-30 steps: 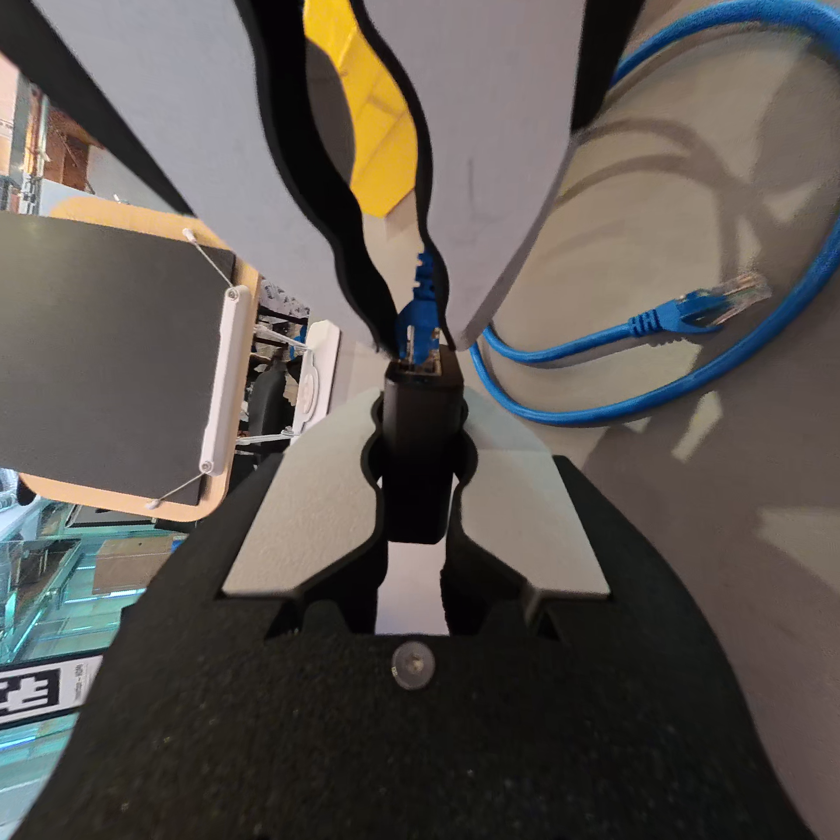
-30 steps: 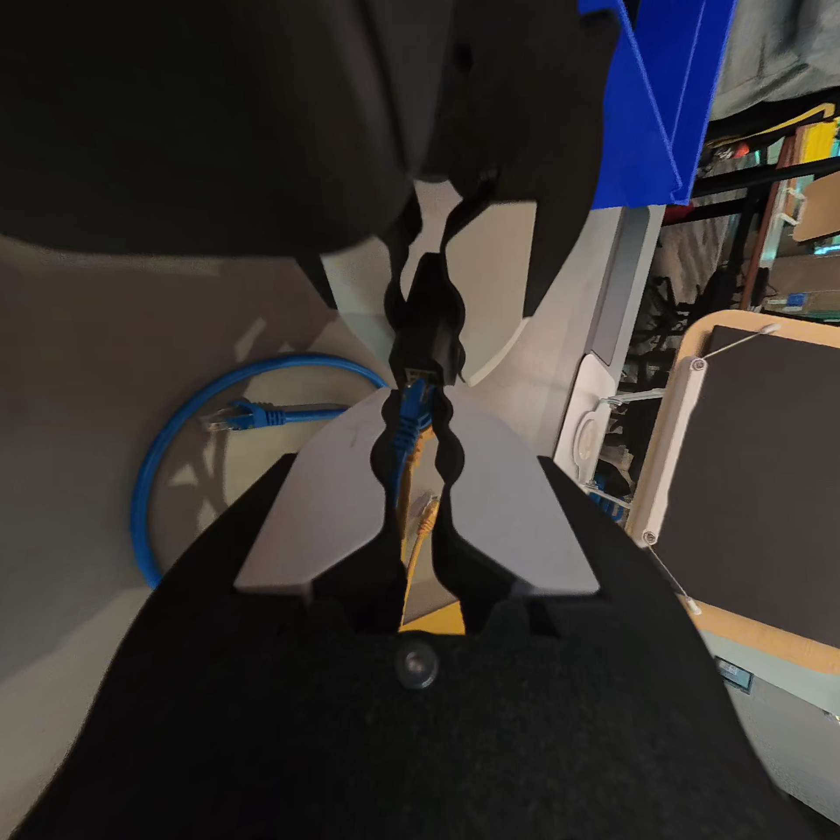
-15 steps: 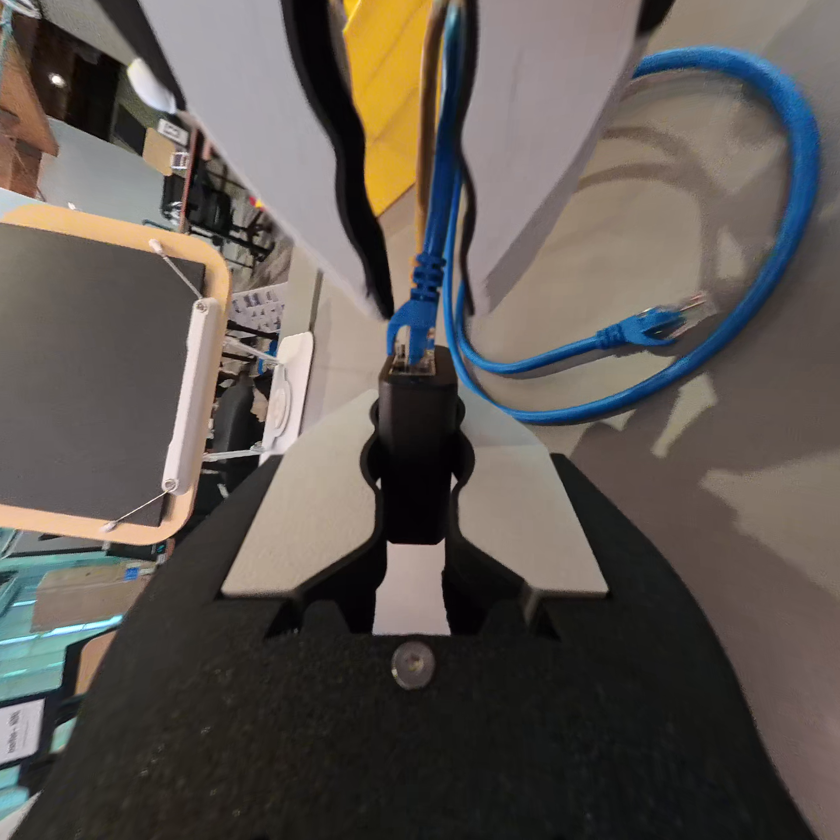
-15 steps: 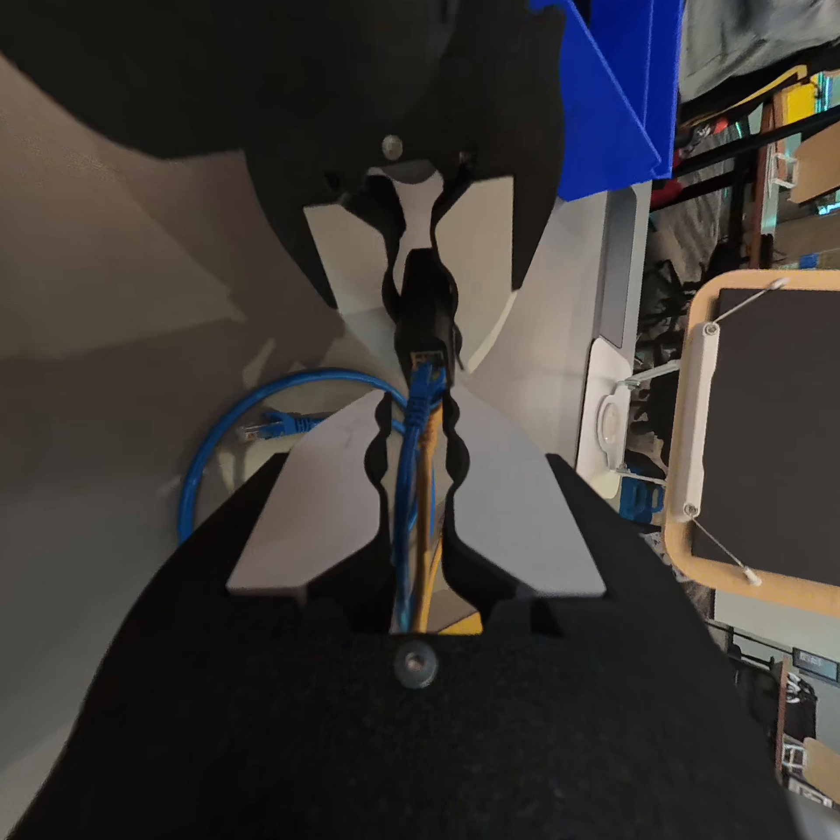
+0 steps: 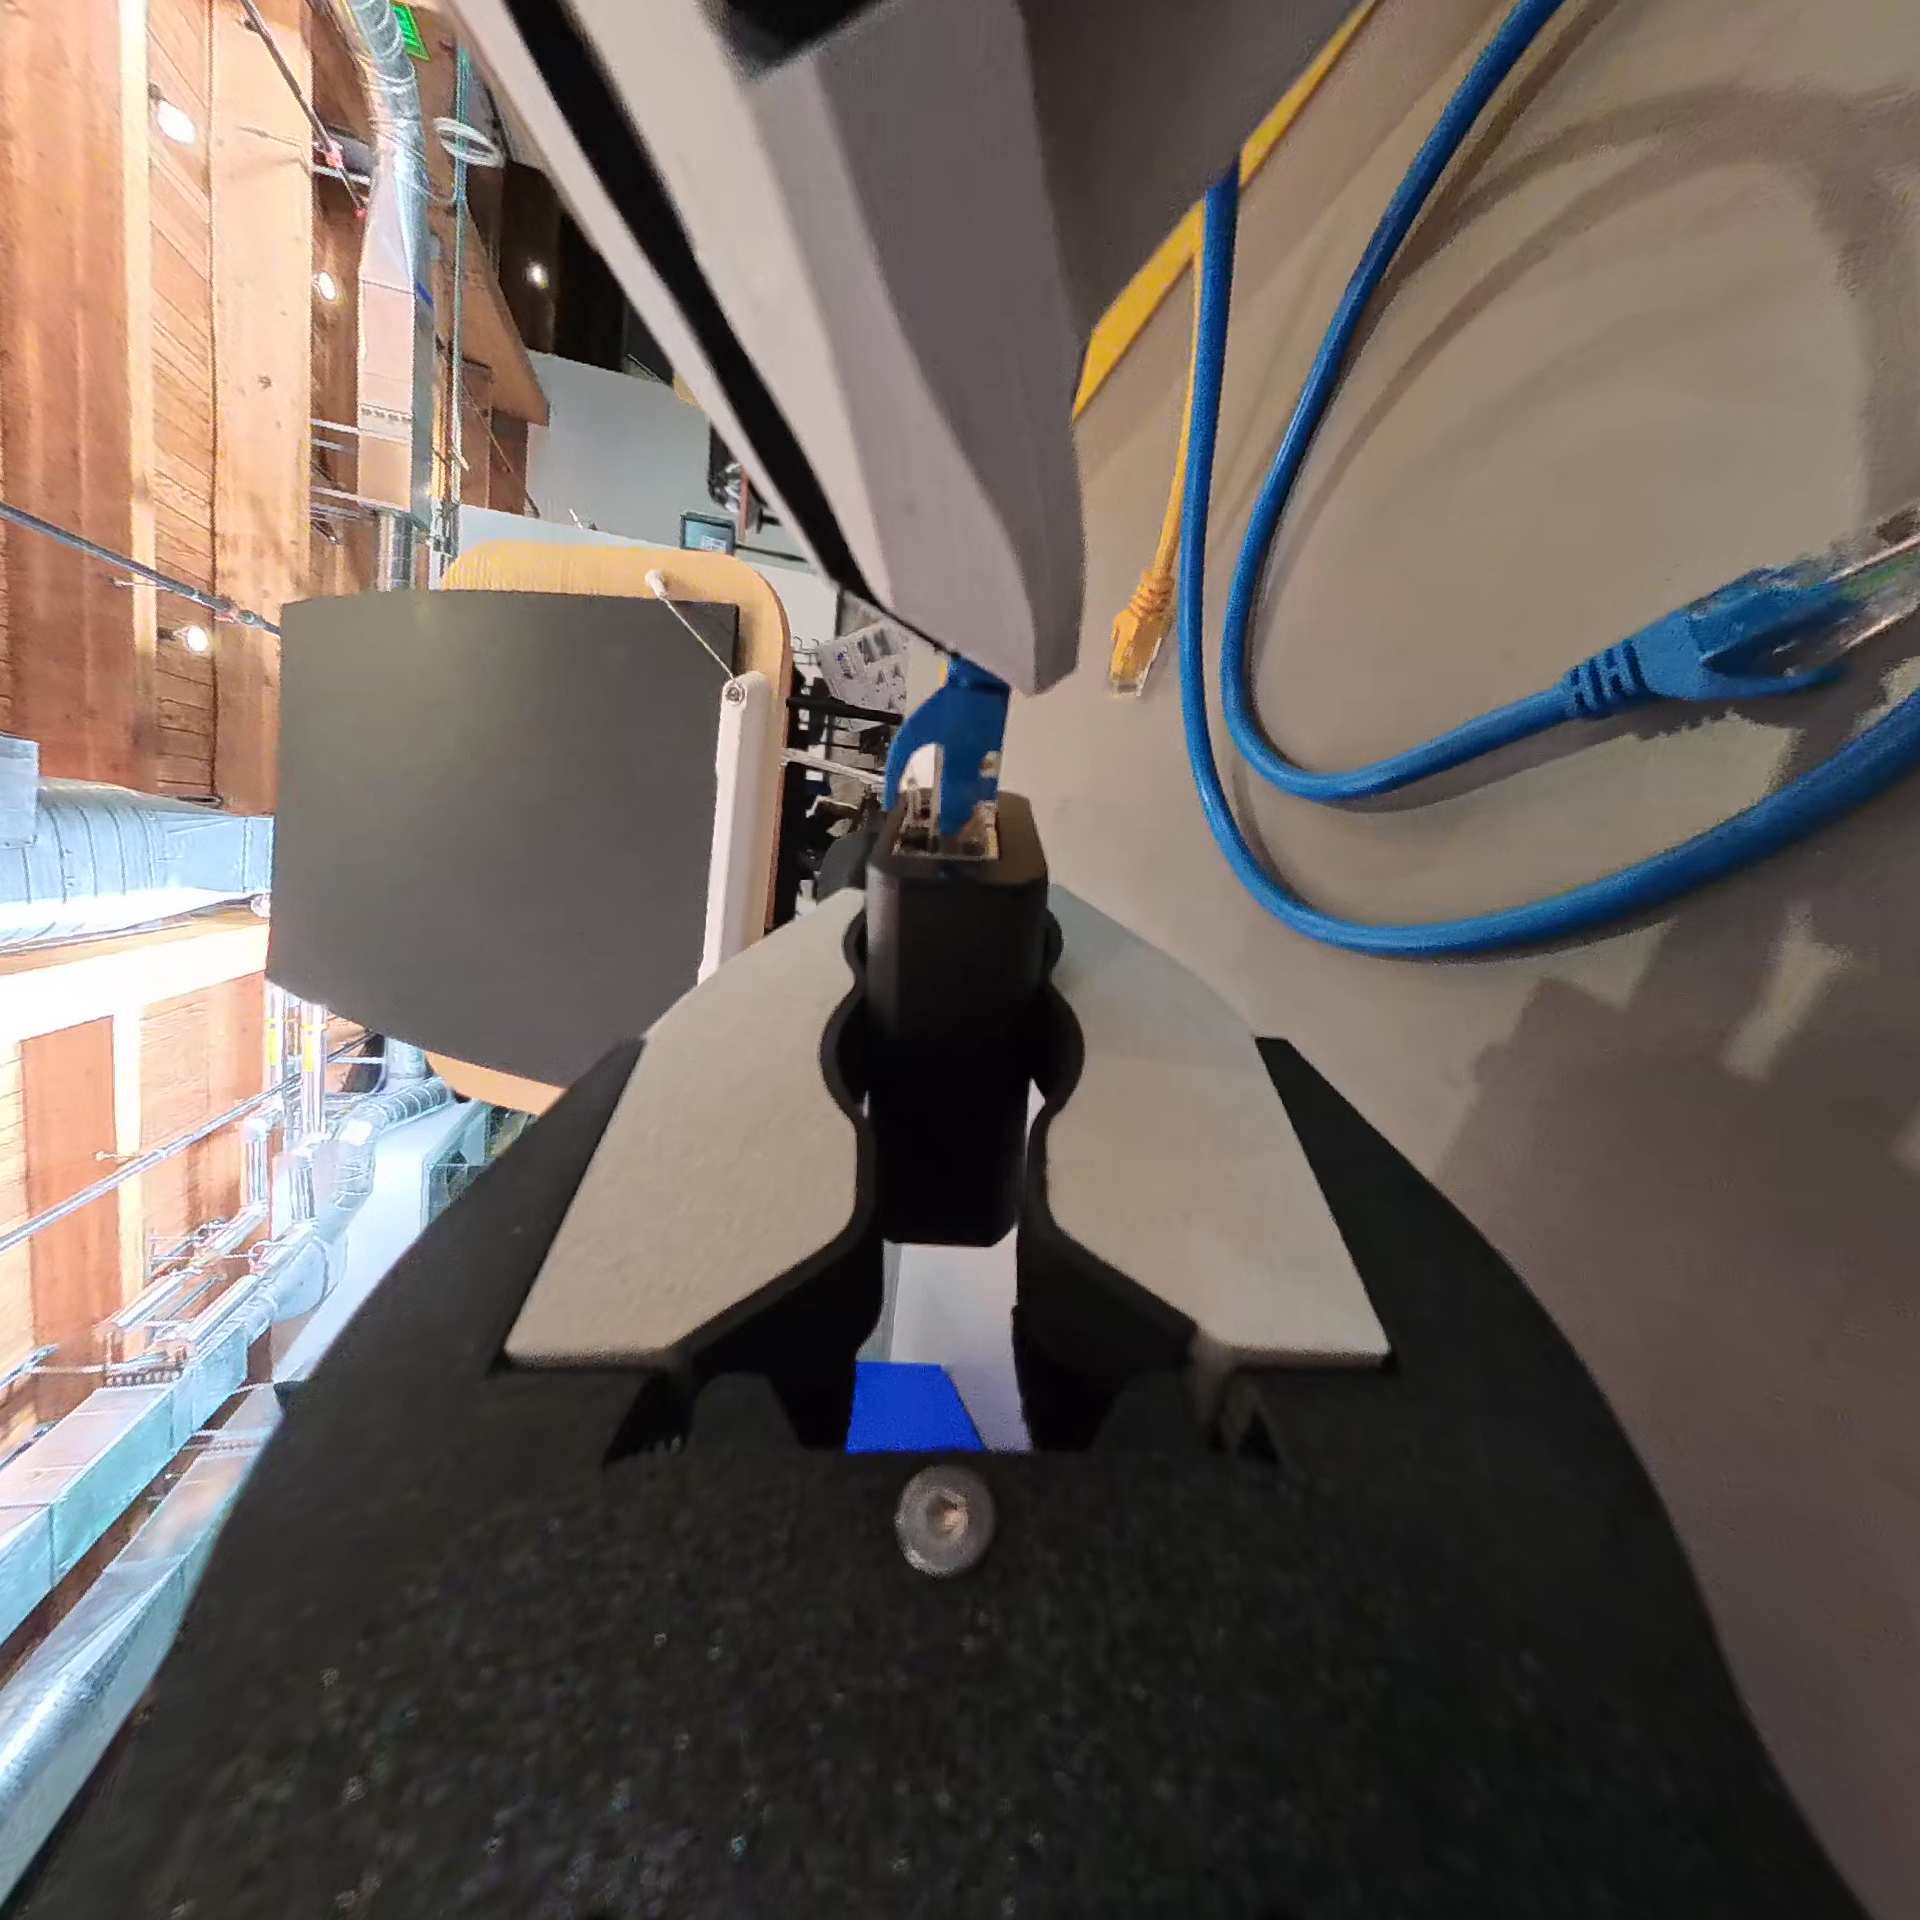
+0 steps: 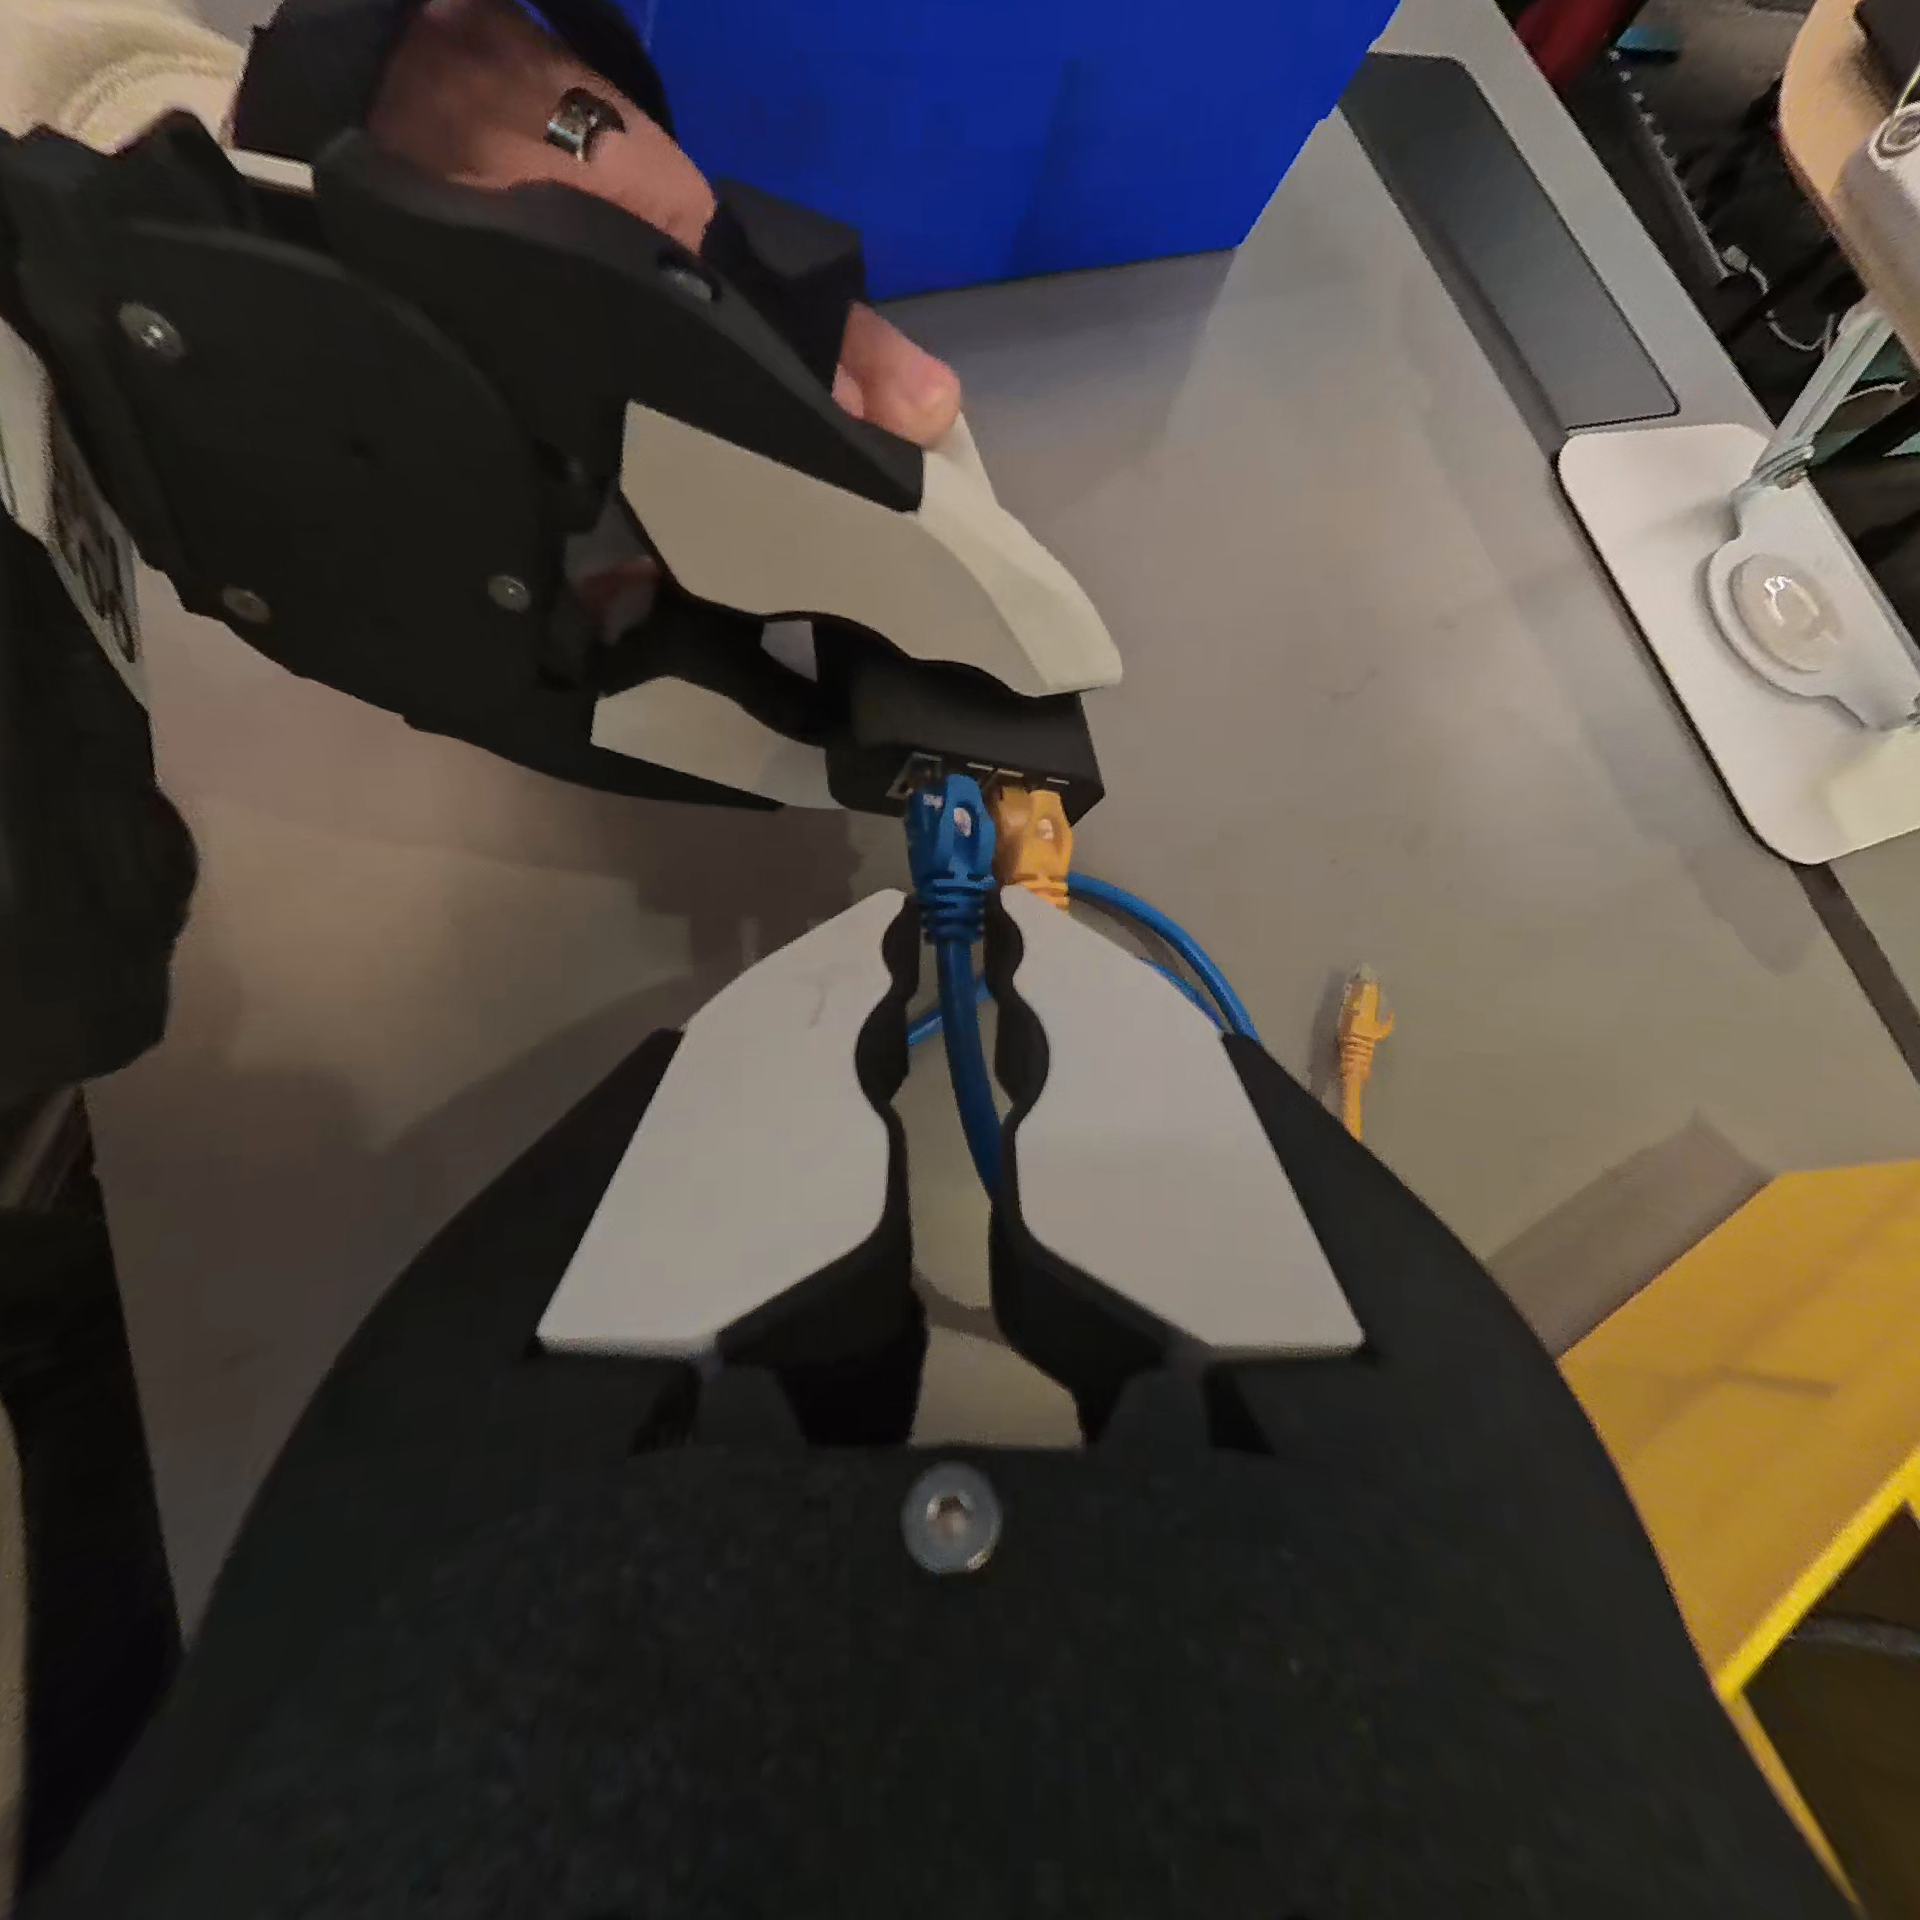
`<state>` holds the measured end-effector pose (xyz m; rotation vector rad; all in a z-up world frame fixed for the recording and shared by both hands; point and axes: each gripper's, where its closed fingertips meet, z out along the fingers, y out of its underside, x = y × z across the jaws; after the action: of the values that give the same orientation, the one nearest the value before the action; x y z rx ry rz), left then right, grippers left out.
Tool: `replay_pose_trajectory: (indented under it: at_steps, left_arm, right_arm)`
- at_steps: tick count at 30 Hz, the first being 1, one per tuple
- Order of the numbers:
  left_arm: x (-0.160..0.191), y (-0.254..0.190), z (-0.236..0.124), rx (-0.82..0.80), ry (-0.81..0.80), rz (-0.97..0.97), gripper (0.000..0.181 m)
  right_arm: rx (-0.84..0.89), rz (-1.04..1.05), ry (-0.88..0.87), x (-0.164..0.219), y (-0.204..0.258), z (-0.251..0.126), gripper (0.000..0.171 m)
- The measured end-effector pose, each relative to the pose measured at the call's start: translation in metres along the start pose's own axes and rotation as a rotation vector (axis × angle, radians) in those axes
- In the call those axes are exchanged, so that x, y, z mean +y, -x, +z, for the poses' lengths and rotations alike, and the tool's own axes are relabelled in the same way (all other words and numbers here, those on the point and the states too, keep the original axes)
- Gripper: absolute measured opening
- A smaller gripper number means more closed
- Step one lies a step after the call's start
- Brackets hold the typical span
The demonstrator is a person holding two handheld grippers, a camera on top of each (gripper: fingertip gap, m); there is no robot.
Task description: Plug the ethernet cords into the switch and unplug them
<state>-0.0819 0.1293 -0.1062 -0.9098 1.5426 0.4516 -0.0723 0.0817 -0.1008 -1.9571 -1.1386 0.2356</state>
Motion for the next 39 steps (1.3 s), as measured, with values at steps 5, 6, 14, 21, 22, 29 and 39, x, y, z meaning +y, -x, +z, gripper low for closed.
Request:
replay_pose_trajectory:
  at_steps: [5, 6, 14, 21, 22, 29, 39]
  left_arm:
    - [-0.005, -0.002, -0.002, 0.007, -0.053, 0.037, 0.026]
    - [-0.006, -0.003, -0.003, 0.013, -0.056, 0.040, 0.026]
    - [0.031, 0.034, 0.009, -0.077, 0.075, -0.092, 0.025]
    - [0.036, 0.032, 0.007, -0.015, 0.003, -0.195, 0.025]
    - [0.032, 0.029, 0.006, 0.027, -0.028, -0.228, 0.025]
    - [0.015, 0.004, 0.003, 0.198, -0.108, -0.240, 0.025]
    - [0.009, -0.004, 0.002, 0.244, -0.099, -0.265, 0.025]
  right_arm:
    - [-0.090, 0.007, -0.009, 0.004, 0.004, -0.004, 0.011]
    - [-0.113, 0.032, -0.014, 0.005, 0.005, -0.005, 0.011]
    - [0.008, -0.002, -0.005, 0.011, -0.006, -0.037, 0.010]
    - [-0.057, -0.013, 0.121, 0.047, 0.013, -0.003, 0.031]
    - [-0.030, -0.075, 0.058, 0.033, 0.012, -0.009, 0.029]
    - [0.089, -0.532, -0.009, -0.035, -0.023, -0.029, 0.030]
    - [0.015, -0.696, 0.121, -0.018, -0.022, 0.024, 0.018]
